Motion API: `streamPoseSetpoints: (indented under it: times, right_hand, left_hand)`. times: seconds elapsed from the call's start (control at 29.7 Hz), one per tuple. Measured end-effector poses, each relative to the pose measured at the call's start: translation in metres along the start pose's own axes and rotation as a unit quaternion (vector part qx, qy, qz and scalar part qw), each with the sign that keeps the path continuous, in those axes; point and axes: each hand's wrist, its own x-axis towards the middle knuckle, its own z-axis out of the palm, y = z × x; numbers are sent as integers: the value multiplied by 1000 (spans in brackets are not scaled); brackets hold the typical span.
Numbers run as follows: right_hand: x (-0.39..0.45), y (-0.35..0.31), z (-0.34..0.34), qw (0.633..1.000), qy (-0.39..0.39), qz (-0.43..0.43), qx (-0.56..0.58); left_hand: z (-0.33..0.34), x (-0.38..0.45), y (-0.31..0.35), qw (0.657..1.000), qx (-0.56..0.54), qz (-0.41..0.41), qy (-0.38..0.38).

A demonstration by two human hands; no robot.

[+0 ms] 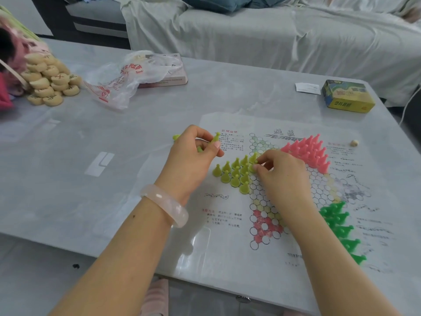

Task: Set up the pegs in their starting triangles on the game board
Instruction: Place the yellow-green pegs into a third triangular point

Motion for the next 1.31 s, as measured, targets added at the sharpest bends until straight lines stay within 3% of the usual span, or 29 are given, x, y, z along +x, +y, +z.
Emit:
streamPoseSetpoints:
  times: [0.47, 0.64, 0.81, 0.98, 1.11, 1.18, 1.31]
  right_hand:
    - [-3, -2, 3, 999, 10, -8, -29]
    - [-8, -14, -15, 993, 59, -85, 50]
    - [-19, -34, -18, 964, -42, -135, 225]
    - [-16, -31, -13, 964, -50, -119, 232]
    - [-12, -27, -14, 968, -16, -117, 222]
    - [-10, -25, -19, 964, 15, -101, 246]
    - [-4, -16, -33, 952, 34, -61, 298]
  left_hand:
    - [-4, -2, 0, 1000, 16, 3, -20]
    - [-3, -1, 0, 998, 17, 4, -53]
    - [2, -1, -4, 997, 28, 14, -77]
    - [6, -1, -2, 996, 48, 29, -70]
    - [1, 5, -3, 991, 62, 36, -111]
    - [-13, 15, -10, 991, 92, 49, -81]
    - [-42, 42, -36, 958, 269, 49, 90]
